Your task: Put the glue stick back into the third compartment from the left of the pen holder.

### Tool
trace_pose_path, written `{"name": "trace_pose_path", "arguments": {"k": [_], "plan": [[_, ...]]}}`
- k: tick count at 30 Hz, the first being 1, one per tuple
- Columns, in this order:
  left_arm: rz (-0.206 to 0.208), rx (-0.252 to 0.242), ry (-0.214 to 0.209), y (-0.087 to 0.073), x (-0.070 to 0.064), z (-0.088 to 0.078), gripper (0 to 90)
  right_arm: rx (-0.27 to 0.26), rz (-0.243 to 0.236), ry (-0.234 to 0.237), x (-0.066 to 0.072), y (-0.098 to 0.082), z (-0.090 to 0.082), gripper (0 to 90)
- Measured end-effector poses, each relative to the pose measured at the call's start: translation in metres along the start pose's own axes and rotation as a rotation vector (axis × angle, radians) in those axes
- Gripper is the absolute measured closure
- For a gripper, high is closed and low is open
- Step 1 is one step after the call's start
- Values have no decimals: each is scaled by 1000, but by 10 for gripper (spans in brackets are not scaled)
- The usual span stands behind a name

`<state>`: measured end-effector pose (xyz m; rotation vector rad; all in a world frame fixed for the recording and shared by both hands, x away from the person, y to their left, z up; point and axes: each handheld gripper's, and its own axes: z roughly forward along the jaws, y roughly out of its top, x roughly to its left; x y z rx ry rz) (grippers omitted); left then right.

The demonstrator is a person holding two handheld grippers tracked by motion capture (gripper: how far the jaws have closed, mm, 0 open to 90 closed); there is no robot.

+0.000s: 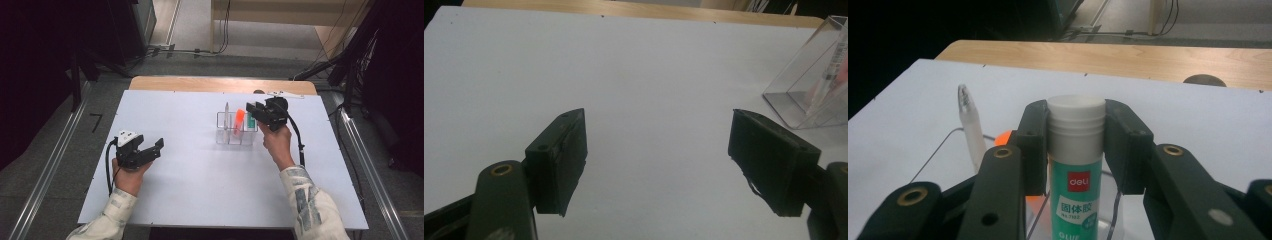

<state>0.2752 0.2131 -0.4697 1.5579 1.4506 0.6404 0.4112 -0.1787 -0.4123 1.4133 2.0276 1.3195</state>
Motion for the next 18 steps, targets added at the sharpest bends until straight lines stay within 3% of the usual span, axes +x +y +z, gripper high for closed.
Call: {"name": "trace_pose_path", "arguments": {"k": [12, 18], "plan": [[1, 2, 0, 0, 0, 0, 239, 36, -39, 8, 1, -8, -8, 618], [-1, 4, 2, 0, 2, 0, 239, 46, -53, 10, 1, -8, -12, 557]]}}
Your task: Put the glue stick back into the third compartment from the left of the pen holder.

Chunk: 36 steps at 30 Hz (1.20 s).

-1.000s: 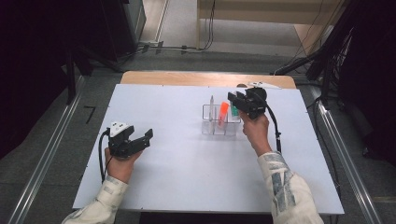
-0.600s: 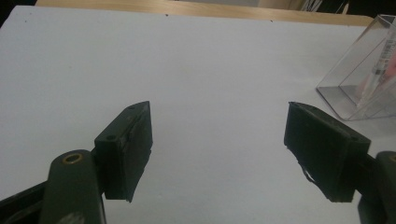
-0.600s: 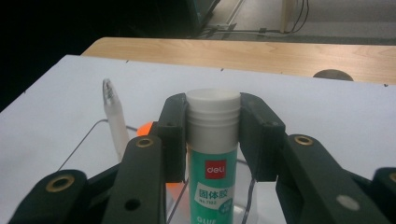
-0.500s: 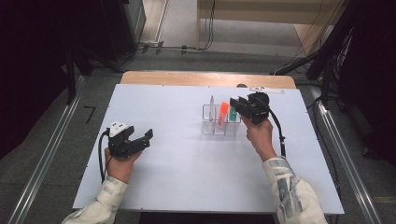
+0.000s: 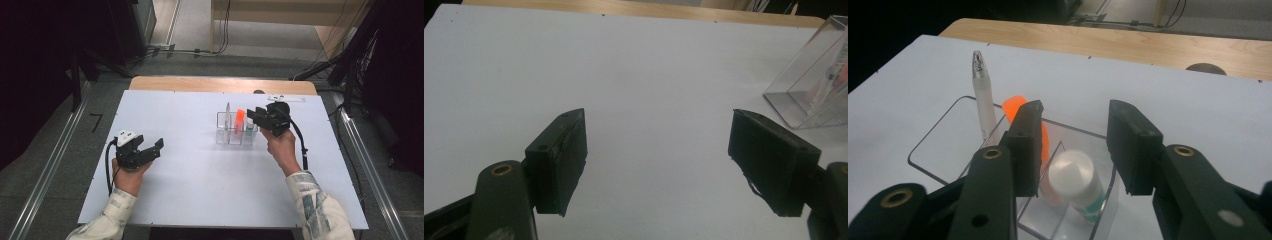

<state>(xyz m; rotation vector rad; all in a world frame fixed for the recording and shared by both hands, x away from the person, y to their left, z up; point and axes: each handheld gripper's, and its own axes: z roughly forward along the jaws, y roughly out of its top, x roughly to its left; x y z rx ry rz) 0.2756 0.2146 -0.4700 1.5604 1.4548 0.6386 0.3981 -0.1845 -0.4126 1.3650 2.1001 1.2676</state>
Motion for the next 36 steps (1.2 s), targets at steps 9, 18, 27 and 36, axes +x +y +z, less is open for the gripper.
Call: {"name": "trace_pose_path", "arguments": {"k": [9, 18, 27, 36], "plan": [[-51, 0, 17, 1, 10, 1, 227, 24, -47, 5, -7, -5, -9, 353], [-13, 4, 59, 2, 15, 6, 216, 37, -66, 18, -16, -13, -19, 192], [21, 6, 76, 2, 13, 6, 193, 14, -68, 5, -20, -33, -32, 170], [41, 6, 86, 3, 11, 5, 192, 41, -76, -18, -24, -56, -41, 167]]}}
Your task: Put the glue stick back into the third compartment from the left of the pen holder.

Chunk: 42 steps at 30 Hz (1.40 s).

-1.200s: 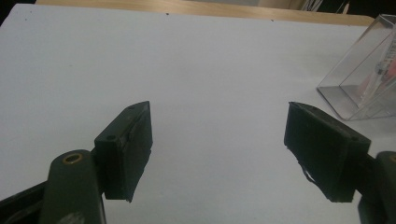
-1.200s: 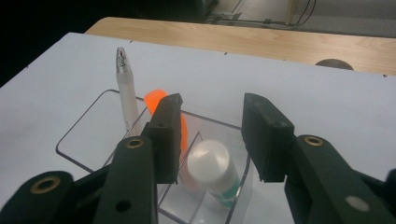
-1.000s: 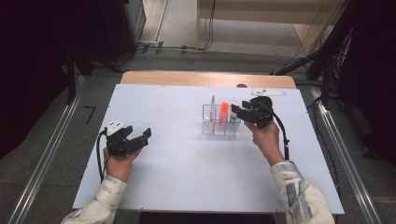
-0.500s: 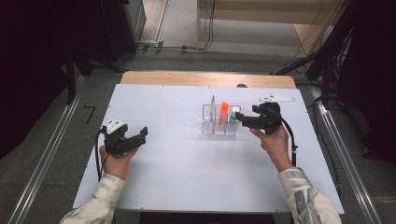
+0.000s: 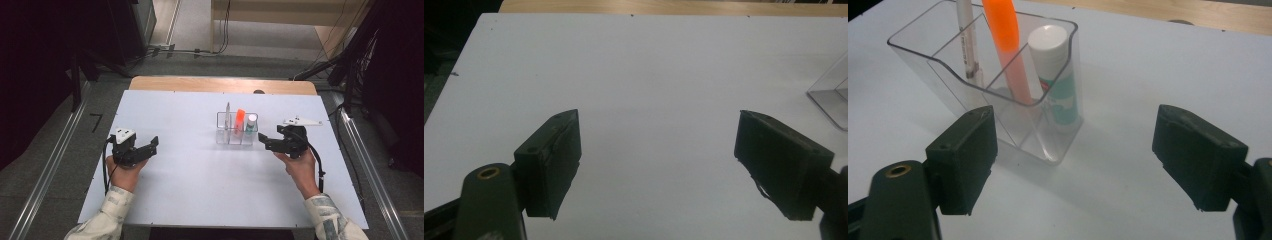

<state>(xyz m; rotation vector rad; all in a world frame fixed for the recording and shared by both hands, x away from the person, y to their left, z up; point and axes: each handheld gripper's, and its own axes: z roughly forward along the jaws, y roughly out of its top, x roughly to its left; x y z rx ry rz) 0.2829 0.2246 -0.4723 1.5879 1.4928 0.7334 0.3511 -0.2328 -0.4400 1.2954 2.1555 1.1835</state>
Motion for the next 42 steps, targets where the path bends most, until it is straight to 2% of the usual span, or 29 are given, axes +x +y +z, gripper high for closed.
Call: {"name": "trace_pose_path", "arguments": {"k": [3, 10, 19, 23, 30, 36, 42], "plan": [[13, 1, 0, 0, -1, -1, 192, 2, 0, -4, -1, -4, -5, 165], [8, -3, -1, 0, -3, -3, 187, 11, -6, -30, -7, -17, -16, 159], [18, -5, -16, -4, -7, -12, 187, 54, 9, -64, -19, -43, -35, 154], [38, -15, 9, -7, -9, -20, 155, 58, 32, -80, -26, -52, -46, 153], [48, -1, 6, -14, -9, -27, 155, 61, 71, -109, -38, -66, -63, 148], [60, 10, 35, -19, -7, -32, 130, 55, 81, -160, -46, -75, -76, 143], [67, 20, 42, -25, -5, -39, 130, 49, 117, -180, -53, -85, -90, 141]]}}
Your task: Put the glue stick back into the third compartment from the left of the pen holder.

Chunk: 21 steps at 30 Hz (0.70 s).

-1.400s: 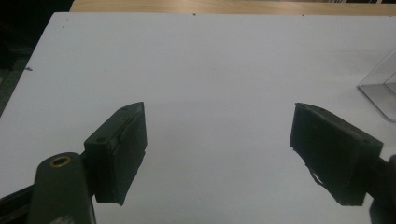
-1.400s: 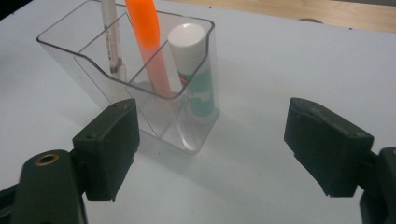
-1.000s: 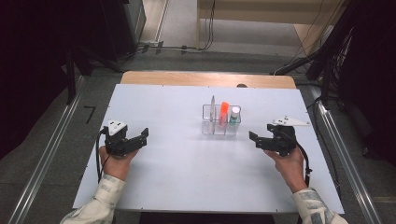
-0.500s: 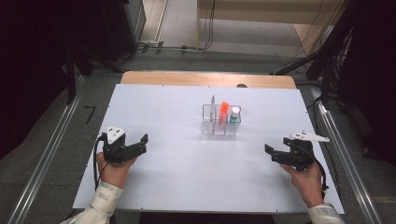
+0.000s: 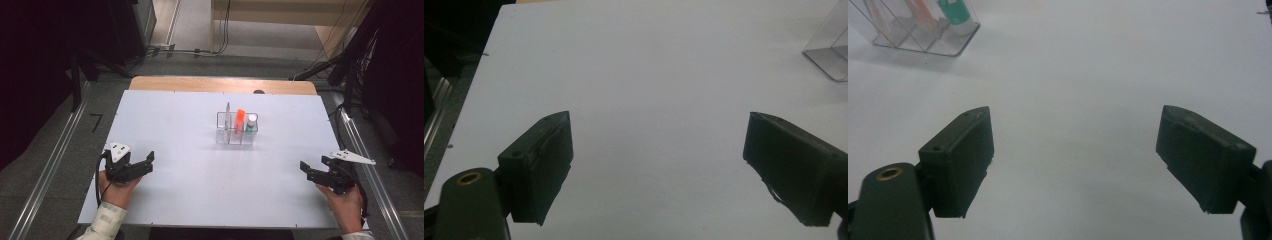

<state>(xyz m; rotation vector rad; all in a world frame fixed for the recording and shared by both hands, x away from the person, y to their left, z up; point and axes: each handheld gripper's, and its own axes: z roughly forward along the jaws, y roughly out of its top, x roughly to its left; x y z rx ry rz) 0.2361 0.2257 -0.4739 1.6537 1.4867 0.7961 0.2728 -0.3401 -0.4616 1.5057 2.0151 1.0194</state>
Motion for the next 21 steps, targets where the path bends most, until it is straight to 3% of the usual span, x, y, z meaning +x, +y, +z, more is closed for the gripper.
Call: {"name": "trace_pose_path", "arguments": {"k": [10, 21], "plan": [[-9, -3, 5, -8, 8, -12, 130, -8, 27, -36, -9, -11, -14, 140], [-19, -5, 12, -10, 12, -12, 130, -6, 46, -71, -15, -20, -19, 140]]}}
